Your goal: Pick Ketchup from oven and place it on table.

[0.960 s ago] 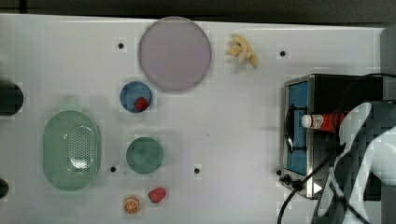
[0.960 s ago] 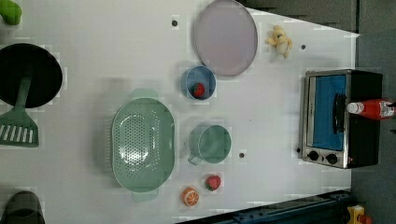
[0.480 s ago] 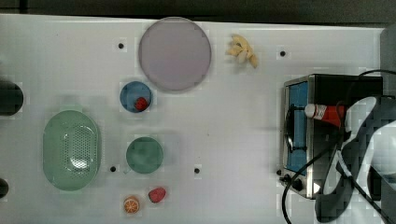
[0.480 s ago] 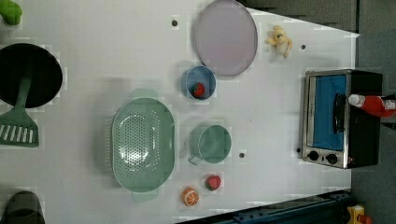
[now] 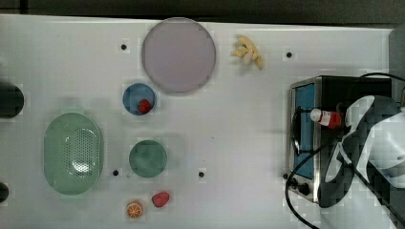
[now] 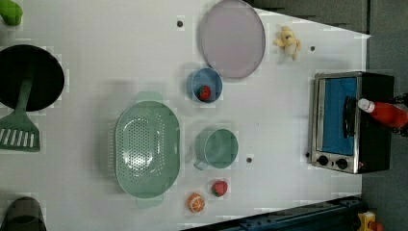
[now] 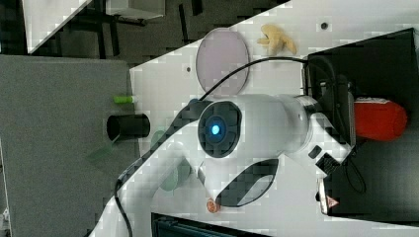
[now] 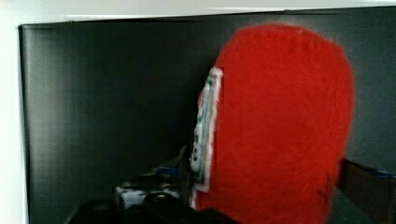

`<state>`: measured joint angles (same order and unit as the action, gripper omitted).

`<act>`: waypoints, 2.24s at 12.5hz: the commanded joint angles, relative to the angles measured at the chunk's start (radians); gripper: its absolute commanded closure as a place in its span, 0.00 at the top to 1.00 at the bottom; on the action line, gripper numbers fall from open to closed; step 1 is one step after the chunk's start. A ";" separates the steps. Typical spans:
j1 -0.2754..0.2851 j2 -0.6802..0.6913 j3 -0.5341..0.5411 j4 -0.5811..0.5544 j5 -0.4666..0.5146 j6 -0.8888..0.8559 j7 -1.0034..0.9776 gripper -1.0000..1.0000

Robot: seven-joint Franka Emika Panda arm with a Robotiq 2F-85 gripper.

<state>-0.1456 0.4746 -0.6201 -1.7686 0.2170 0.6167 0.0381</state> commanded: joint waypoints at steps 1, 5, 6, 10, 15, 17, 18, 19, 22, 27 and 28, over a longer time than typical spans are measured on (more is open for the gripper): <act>-0.015 -0.023 -0.003 0.007 -0.001 -0.020 -0.032 0.71; -0.010 -0.042 -0.003 0.038 -0.007 -0.022 -0.034 0.62; -0.006 -0.054 -0.003 0.059 -0.010 -0.024 -0.038 0.62; 0.066 -0.133 0.005 0.152 -0.079 -0.126 -0.136 0.62; 0.219 -0.256 0.074 0.194 -0.086 -0.391 -0.140 0.62; 0.266 -0.291 0.119 0.192 -0.086 -0.455 -0.137 0.62; 0.284 -0.301 0.145 0.187 -0.086 -0.480 -0.133 0.62; 0.301 -0.306 0.173 0.182 -0.086 -0.499 -0.133 0.62; 0.344 -0.307 0.254 0.156 -0.087 -0.505 -0.129 0.62; 0.392 -0.306 0.337 0.027 -0.132 -0.465 0.079 0.62; 0.395 -0.306 0.339 -0.019 -0.141 -0.433 0.122 0.62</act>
<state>0.2881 0.1581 -0.2443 -1.7578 0.1053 0.1899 0.0479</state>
